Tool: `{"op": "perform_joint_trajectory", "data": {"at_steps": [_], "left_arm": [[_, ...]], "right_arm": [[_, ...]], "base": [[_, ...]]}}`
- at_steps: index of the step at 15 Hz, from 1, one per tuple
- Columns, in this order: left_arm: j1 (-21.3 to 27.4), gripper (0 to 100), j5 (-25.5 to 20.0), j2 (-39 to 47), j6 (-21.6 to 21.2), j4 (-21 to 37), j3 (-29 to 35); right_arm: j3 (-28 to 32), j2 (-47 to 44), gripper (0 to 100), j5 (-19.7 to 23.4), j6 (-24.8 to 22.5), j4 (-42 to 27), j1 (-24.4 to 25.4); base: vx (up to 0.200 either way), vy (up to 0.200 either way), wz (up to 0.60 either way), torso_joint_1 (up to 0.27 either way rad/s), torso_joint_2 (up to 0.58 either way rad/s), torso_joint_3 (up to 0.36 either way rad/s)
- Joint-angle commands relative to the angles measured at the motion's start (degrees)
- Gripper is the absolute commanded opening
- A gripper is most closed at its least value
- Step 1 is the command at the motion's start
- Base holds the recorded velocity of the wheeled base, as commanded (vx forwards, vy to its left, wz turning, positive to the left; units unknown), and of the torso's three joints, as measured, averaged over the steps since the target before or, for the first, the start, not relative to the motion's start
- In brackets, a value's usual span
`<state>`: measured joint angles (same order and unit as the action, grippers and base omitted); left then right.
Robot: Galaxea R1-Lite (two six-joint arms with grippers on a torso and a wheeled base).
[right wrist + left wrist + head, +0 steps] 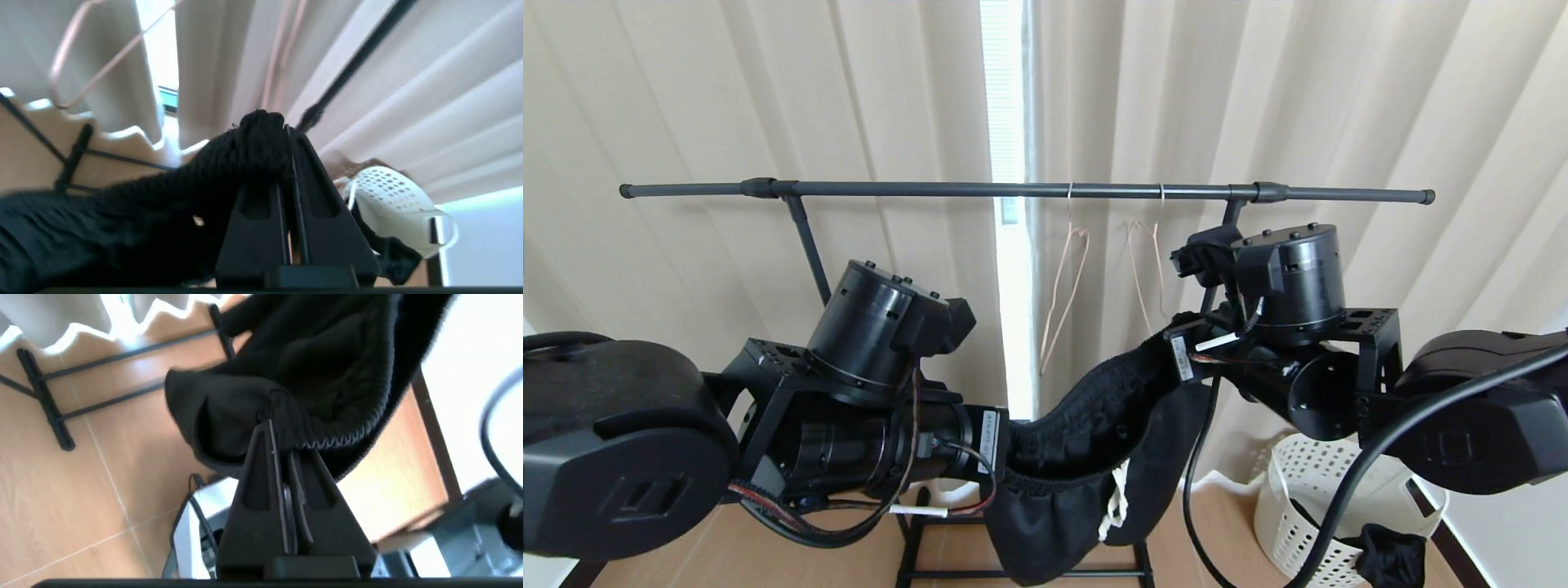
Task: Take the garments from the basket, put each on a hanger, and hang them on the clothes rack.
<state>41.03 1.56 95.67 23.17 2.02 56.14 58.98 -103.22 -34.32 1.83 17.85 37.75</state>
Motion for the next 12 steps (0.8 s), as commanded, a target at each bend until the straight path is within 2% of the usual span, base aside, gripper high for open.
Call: {"op": "perform_joint_trajectory", "data": {"at_steps": [1, 5, 6, 9, 12], "left_arm": [[-1.83, 0, 0.02, 1.36, 0.03, 0.0, 1.87], [-1.48, 0, 2.22, 4.17, -0.06, 0.0, 4.51], [-1.39, 100, 2.66, 4.52, -0.15, 0.0, 4.68], [-1.48, 100, 2.83, 4.52, -0.06, -0.09, 5.21], [-0.96, 100, 2.83, 4.35, -0.06, -0.88, 6.0]], "right_arm": [[-1.67, 2.5, 0, -0.49, -0.42, -0.01, -0.31], [-4.75, 5.31, 0, -0.49, -2.44, -0.01, -0.4], [-5.45, 6.8, 0, -0.49, -4.29, -0.01, -1.63], [-8.0, 10.14, 0, -0.4, -9.39, -0.01, -5.5], [-8.0, 10.32, 0, -0.4, -9.56, -0.01, -6.47]], "base": [[0.0, 0.0, 0.0, 0.0, 0.0, 0.0], [0.0, 0.0, 0.0, 0.0, 0.0, 0.0], [0.0, 0.0, 0.0, 0.0, 0.0, 0.0], [0.0, 0.0, 0.0, 0.0, 0.0, 0.0], [0.0, 0.0, 0.0, 0.0, 0.0, 0.0]]}}
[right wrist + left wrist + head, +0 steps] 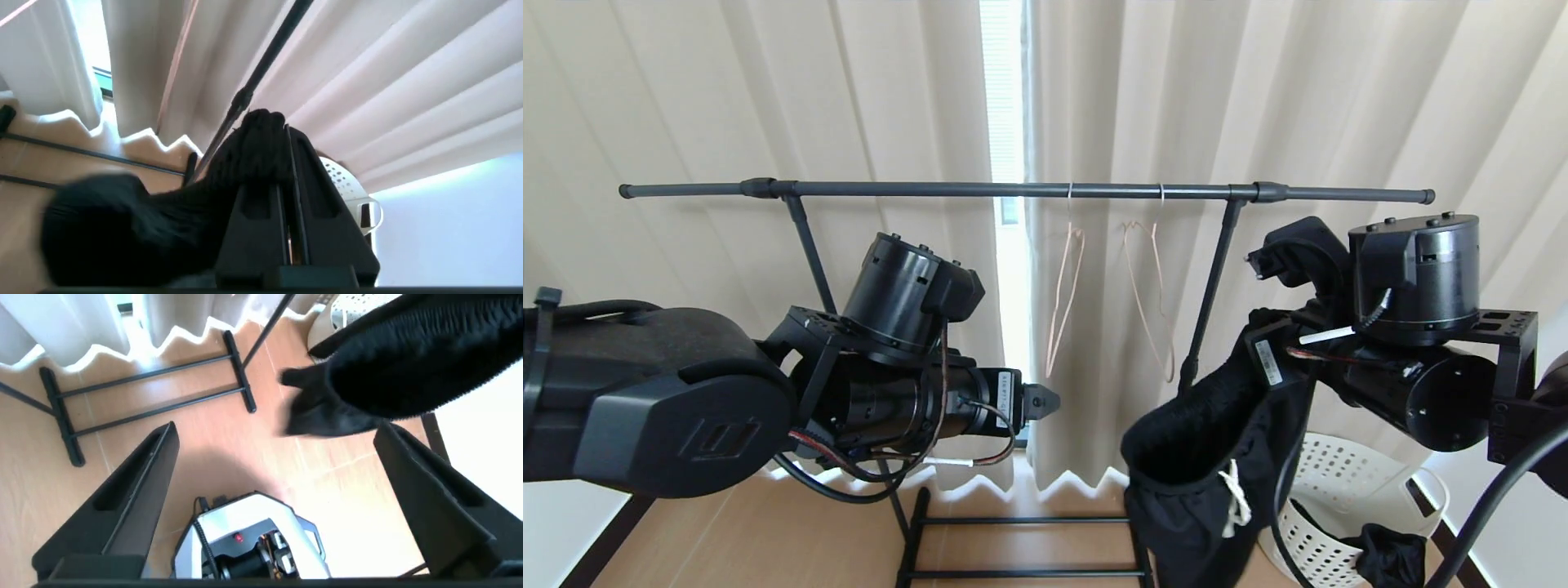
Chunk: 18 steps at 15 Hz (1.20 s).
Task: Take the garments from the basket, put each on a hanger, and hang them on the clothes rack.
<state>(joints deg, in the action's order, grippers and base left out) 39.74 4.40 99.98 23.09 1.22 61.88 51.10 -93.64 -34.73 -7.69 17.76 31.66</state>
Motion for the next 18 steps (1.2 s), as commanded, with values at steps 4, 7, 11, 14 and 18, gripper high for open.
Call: {"op": "perform_joint_trajectory", "data": {"at_steps": [4, 7, 11, 14, 18], "left_arm": [[0.42, 100, -0.01, 1.19, -0.06, -1.04, 1.14], [0.07, 100, 1.14, 3.74, -0.06, -3.94, 2.1], [-0.54, 100, 5.53, 10.59, -0.33, -5.09, 10.54], [-2.83, 100, 9.84, 13.93, -6.39, -5.17, 15.2], [-3.09, 100, 10.8, 17.01, -10.26, -4.82, 21.35]], "right_arm": [[-0.04, 0.65, 0, 0.01, -0.22, 0.08, -0.55], [0.05, 0.21, 0, 0.01, -0.66, 0.08, -1.34], [-0.48, 0.03, 0, 0.1, -1.18, 0.08, -1.78], [-0.39, -0.06, 0, 0.1, -1.27, 0.08, -1.86], [-0.39, 0.03, 0, 0.1, -1.45, 0.17, -2.48]], "base": [[0.0, 0.0, 0.0, 0.0, 0.0, 0.0], [0.0, 0.0, 0.0, 0.0, 0.0, 0.0], [0.0, 0.0, 0.0, 0.0, 0.0, 0.0], [0.0, 0.0, 0.0, 0.0, 0.0, 0.0], [0.0, 0.0, 0.0, 0.0, 0.0, 0.0]]}}
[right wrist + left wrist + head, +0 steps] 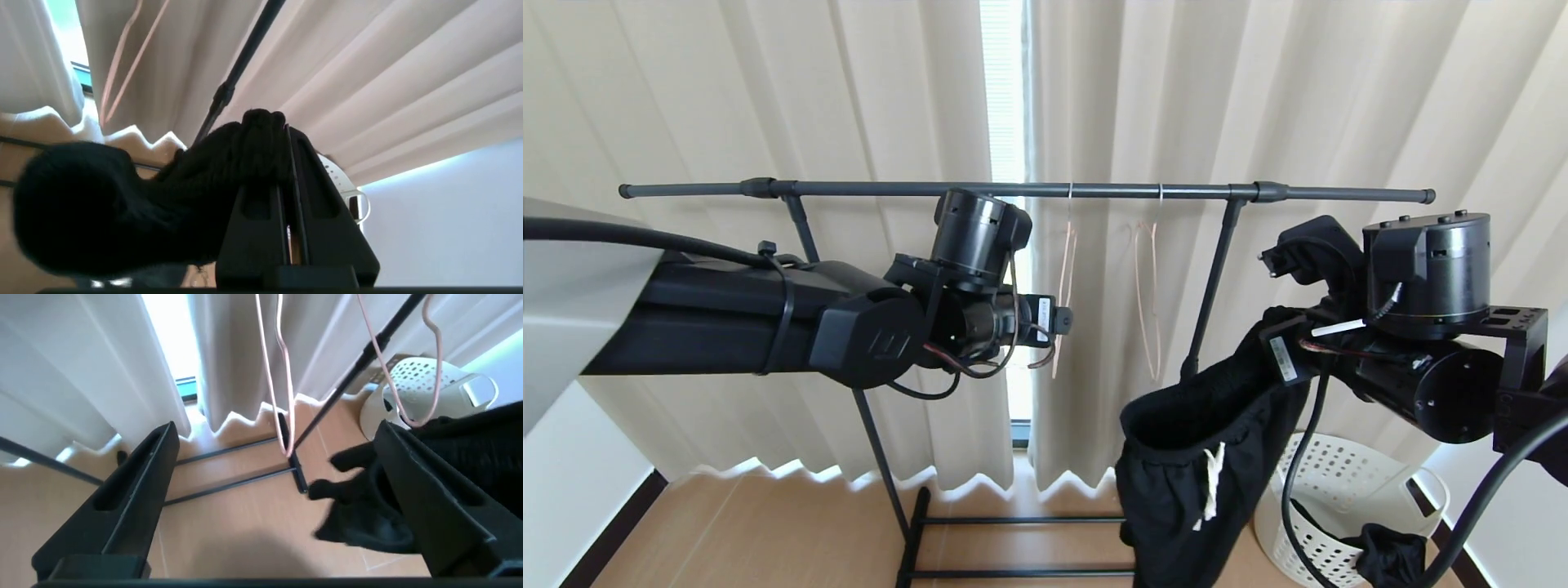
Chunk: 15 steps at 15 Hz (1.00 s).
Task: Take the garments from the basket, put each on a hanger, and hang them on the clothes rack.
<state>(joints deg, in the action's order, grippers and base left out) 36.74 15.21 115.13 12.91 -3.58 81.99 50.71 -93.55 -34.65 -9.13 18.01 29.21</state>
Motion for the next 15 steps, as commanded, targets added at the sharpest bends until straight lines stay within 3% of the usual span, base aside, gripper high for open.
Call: {"op": "perform_joint_trajectory", "data": {"at_steps": [1, 6, 12, 15], "left_arm": [[-0.09, 100, 0.17, 2.73, -0.43, -0.02, 2.73], [-0.09, 100, 2.98, 6.95, -3.51, -0.2, 7.57], [2.46, 100, 6.85, 7.04, -3.68, -0.55, 6.42], [2.81, 100, 6.76, 7.22, -3.68, -0.55, 6.25]], "right_arm": [[0.0, 0.12, 0, 0.02, -0.01, 0.45, -0.03], [-0.09, 0.47, 0, 0.02, -0.01, 0.63, -0.47], [-0.09, 0.56, 0, 0.02, -0.01, 0.63, -0.47], [-0.18, 0.65, 0, 0.02, -0.01, 0.63, -0.47]], "base": [[0.0, 0.0, 0.0, 0.0, 0.0, 0.0], [0.0, 0.0, 0.0, 0.0, 0.0, 0.0], [0.0, 0.0, 0.0, 0.0, 0.0, 0.0], [0.2, 0.0, 0.0, -0.007, 0.0, 0.002]]}}
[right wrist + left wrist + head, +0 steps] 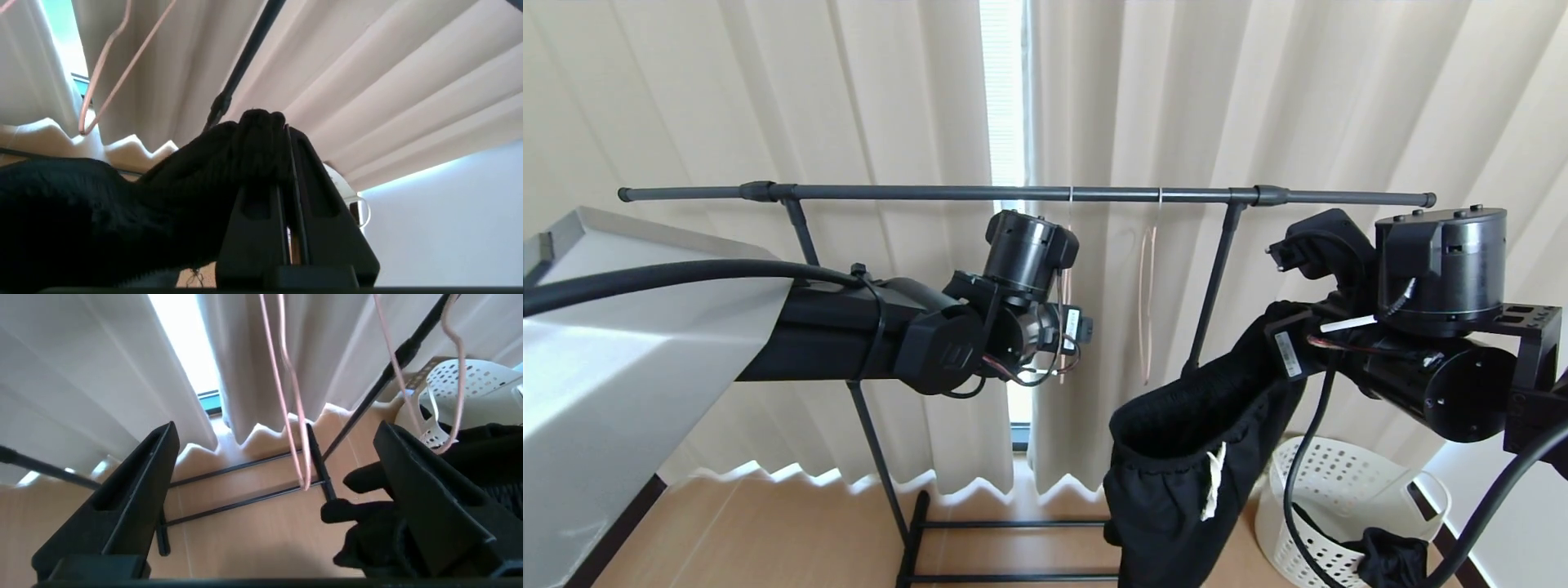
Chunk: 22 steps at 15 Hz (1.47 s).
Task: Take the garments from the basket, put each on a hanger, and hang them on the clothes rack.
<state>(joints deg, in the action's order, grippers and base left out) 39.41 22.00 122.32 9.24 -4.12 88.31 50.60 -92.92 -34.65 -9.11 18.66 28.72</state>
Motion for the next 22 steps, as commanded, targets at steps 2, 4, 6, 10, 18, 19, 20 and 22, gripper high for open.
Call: {"op": "perform_joint_trajectory", "data": {"at_steps": [2, 4, 6, 10, 18, 19, 20, 22], "left_arm": [[0.14, 100, -0.03, 0.46, 0.08, -0.01, -0.07], [0.14, 100, 0.06, 0.99, 0.25, -0.63, -0.07], [0.23, 100, 0.14, 1.78, 0.16, -0.63, 0.11], [0.58, 100, 0.67, 3.63, 0.16, -0.63, 0.72], [-0.3, 100, 2.08, 7.93, 0.52, -0.01, 5.91], [-0.83, 100, 2.17, 7.76, 0.69, 0.52, 5.65], [-1.18, 100, 2.17, 7.76, 1.04, 0.6, 5.56], [-1.71, 100, 2.25, 7.76, 1.39, 0.96, 5.65]], "right_arm": [[-0.07, -0.07, 0, 0.02, -0.03, -0.03, 0.02], [-0.07, -0.25, 0, 0.02, -0.03, -0.03, 0.02], [-0.07, -0.42, 0, 0.02, -0.03, -0.03, 0.02], [-0.07, -0.69, 0, 0.02, -0.03, -0.03, 0.02], [-0.15, -0.69, 0, 0.02, -0.03, -0.03, 0.02], [-0.15, -0.69, 0, 0.02, -0.03, -0.03, 0.02], [-0.15, -0.69, 0, 0.02, -0.03, -0.03, 0.02], [-0.15, -0.77, 0, 0.02, -0.03, -0.03, 0.02]], "base": [[0.2, 0.0, 0.0, -0.012, 0.0, 0.007], [0.0, 0.0, 0.0, 0.0, 0.0, 0.0], [0.0, 0.0, 0.0, 0.0, 0.0, 0.0], [0.0, 0.0, 0.0, 0.0, 0.0, 0.0], [0.0, 0.0, 0.0, 0.0, 0.0, 0.0], [0.0, 0.0, 0.0, 0.0, 0.0, 0.0], [0.0, 0.0, 0.0, 0.0, 0.0, 0.0], [0.0, 0.0, 0.0, 0.0, 0.0, 0.0]]}}
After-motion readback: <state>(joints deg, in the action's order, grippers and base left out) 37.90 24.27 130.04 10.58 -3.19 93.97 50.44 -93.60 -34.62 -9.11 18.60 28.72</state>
